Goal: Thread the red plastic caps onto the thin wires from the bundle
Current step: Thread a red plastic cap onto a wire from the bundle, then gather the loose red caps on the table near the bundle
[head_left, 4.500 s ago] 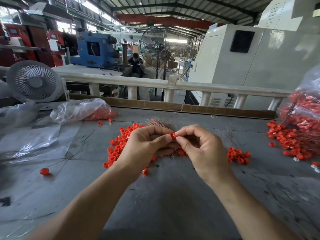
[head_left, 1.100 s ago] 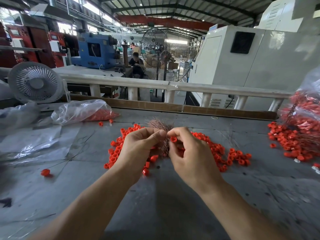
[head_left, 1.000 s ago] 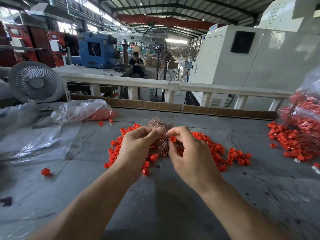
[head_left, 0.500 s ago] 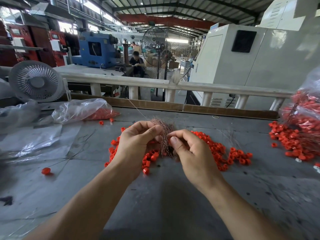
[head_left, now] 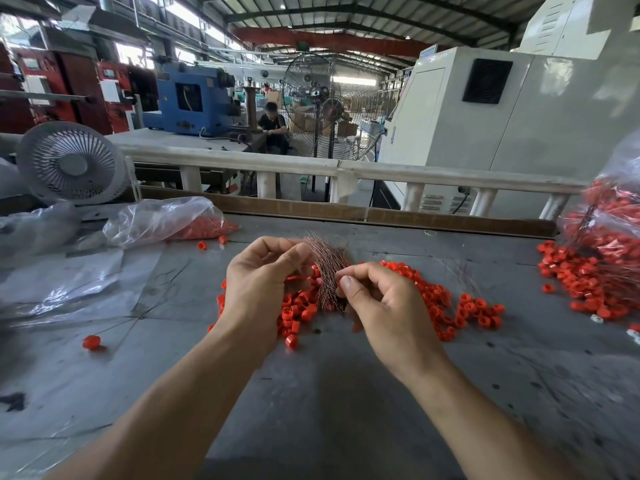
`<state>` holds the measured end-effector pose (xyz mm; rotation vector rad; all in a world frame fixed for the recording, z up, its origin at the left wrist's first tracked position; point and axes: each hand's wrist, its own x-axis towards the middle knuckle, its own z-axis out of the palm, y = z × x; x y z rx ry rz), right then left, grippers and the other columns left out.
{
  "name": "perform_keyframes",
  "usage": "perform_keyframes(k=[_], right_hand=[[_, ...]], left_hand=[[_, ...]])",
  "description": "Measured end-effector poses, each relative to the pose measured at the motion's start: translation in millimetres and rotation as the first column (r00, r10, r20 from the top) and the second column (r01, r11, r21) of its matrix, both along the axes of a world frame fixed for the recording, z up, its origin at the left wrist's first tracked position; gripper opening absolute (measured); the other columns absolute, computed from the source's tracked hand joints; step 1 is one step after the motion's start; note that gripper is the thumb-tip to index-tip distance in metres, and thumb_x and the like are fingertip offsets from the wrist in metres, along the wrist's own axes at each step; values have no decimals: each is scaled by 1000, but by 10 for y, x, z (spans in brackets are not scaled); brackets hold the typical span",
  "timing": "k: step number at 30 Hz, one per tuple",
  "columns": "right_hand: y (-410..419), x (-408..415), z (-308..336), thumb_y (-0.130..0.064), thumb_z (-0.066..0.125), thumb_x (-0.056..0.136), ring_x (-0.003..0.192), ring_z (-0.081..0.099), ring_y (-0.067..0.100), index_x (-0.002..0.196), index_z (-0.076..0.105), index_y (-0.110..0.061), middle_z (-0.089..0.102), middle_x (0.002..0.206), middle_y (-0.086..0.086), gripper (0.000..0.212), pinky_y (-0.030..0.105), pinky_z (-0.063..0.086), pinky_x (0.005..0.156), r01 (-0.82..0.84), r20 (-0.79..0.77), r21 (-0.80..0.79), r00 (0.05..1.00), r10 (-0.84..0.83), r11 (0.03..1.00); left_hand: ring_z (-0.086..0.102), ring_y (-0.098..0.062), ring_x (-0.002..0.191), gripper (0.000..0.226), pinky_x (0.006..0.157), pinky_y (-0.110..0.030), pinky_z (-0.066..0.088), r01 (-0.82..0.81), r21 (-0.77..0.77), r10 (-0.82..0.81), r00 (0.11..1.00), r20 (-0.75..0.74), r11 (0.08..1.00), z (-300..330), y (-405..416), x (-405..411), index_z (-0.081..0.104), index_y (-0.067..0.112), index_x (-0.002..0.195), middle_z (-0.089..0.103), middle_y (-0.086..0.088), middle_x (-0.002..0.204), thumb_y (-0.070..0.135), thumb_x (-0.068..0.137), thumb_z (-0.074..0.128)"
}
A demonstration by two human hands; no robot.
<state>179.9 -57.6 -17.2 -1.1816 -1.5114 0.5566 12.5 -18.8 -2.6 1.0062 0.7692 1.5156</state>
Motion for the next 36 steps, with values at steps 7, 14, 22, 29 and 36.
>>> perform_keyframes(k=[7, 14, 22, 29, 36], right_hand=[[21, -4, -28, -21, 71, 95, 73, 65, 2, 96, 74, -29, 70, 79, -19, 8, 14, 48, 64, -8, 37, 37, 999, 6, 999], [121, 205, -5, -20, 78, 87, 77, 65, 0, 94, 75, -25, 72, 81, -15, 9, 15, 50, 72, 270, 138, 110, 949, -284, 957], [234, 801, 38, -29, 77, 87, 87, 68, 22, 90, 71, -25, 72, 86, -7, 8, 30, 44, 72, 697, 259, 31, 686, -680, 716], [280, 1114, 12, -33, 74, 85, 104, 64, 37, 96, 77, -22, 73, 105, 10, 16, 41, 53, 88, 826, 569, -30, 477, -670, 563], [241, 1161, 39, -37, 74, 83, 113, 58, 39, 107, 77, -26, 67, 120, 12, 26, 41, 45, 95, 860, 689, -110, 428, -585, 499]], left_hand=[[68, -19, 70, 9, 66, -30, 56, -110, 3, 110, 990, -87, 994, -19, 2, -4, 73, 16, 79, 75, -14, 84, 17, 80, 82], [68, -14, 67, 5, 61, -28, 55, -166, 0, 161, 957, -242, 986, -11, 22, -16, 75, 16, 97, 78, -5, 85, 17, 93, 72], [64, -7, 60, 16, 55, -22, 53, -261, 59, 262, 879, -399, 964, -42, 49, -28, 75, 20, 91, 76, 1, 76, 10, 97, 64], [62, 2, 60, 14, 53, -18, 44, -272, 211, 338, 611, -716, 939, -97, 40, -40, 74, 28, 84, 71, 13, 71, 18, 92, 68], [58, -9, 78, 12, 78, -32, 47, -243, 335, 395, 272, -877, 910, -110, 5, -49, 74, 29, 88, 66, 17, 78, 22, 90, 65]])
